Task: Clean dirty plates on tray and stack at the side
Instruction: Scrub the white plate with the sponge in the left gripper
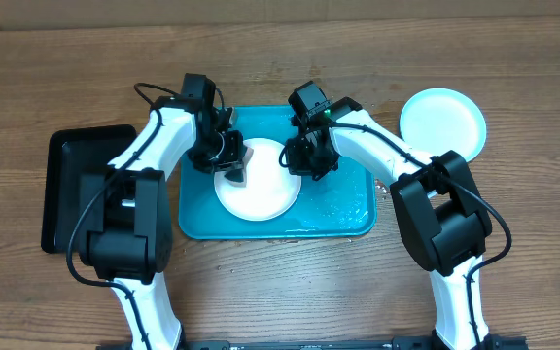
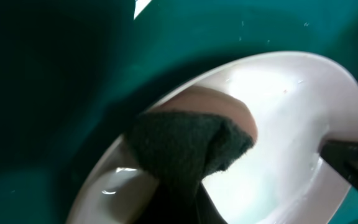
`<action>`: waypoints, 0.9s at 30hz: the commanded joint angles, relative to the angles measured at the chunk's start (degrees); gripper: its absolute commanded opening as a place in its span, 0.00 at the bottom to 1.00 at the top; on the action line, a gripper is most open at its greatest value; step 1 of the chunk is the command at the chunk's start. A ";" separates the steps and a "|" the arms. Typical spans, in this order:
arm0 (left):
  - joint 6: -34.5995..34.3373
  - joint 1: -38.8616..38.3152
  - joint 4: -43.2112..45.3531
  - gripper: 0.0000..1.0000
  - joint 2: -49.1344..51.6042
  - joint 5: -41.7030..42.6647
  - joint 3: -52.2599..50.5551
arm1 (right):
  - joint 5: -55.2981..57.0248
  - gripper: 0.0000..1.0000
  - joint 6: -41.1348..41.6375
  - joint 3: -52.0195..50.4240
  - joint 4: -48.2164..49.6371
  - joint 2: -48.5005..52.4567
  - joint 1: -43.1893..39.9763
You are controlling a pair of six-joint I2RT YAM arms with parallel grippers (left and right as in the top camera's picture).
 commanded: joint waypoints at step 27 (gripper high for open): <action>-25.11 -8.74 -12.41 0.04 0.57 -45.62 0.52 | 1.70 0.06 0.33 -0.22 -0.98 1.79 0.13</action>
